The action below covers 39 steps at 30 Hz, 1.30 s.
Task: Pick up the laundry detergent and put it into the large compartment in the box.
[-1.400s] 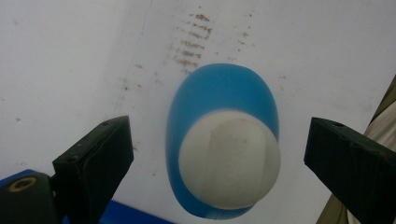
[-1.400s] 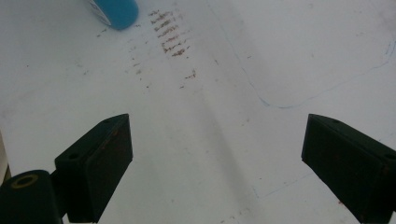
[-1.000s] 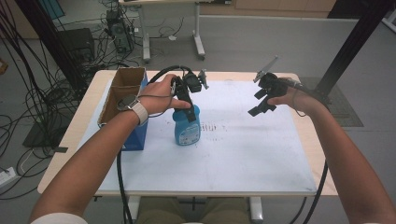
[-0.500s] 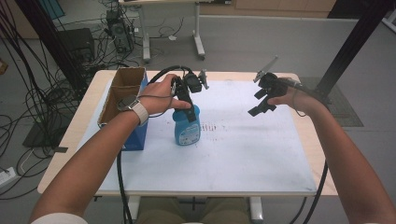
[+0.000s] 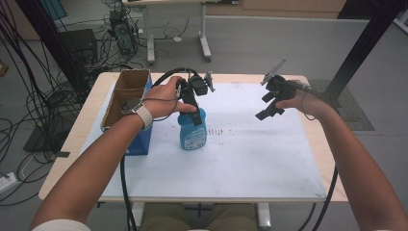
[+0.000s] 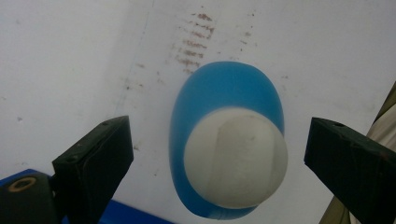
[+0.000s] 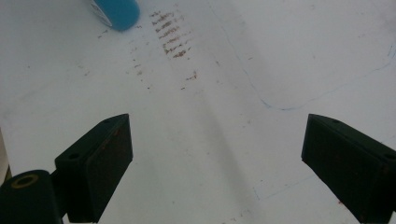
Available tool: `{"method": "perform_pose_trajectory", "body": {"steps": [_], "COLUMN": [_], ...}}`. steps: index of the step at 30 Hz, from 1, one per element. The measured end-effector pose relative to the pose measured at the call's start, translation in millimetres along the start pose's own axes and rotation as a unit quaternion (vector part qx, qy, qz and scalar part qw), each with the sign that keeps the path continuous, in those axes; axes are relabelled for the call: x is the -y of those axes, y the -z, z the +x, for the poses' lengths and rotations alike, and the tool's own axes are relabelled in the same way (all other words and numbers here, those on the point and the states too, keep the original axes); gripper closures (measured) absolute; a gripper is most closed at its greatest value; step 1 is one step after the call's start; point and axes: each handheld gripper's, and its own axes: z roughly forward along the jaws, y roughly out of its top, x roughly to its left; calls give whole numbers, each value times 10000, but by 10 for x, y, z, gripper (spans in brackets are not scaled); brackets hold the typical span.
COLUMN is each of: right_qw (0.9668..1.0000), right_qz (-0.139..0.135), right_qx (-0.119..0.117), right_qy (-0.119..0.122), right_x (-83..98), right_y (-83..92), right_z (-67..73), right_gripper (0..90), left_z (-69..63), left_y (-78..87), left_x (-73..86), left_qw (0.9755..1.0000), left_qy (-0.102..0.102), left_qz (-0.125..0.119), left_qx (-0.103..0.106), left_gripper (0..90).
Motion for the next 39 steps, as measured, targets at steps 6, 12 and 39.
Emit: {"method": "perform_pose_trajectory", "body": {"steps": [6,12,39], "right_qw": [10000,10000,10000], "right_qz": [6,1,1], "right_qx": [0,2,-14], "right_qy": [7,11,-4], "right_x": [-2,1,-2], "right_y": [-5,-1,-12], "right_z": [3,2,8], "right_gripper": [86,87,87], "left_z": [6,5,-16], "left_y": [-7,-18,-200], "left_x": [3,0,0], "left_qw": [10000,10000,9998], "left_qy": [12,19,-149], "left_qz": [9,-15,103], "left_qx": [-8,-15,9], "left_gripper": [85,85,114]}}
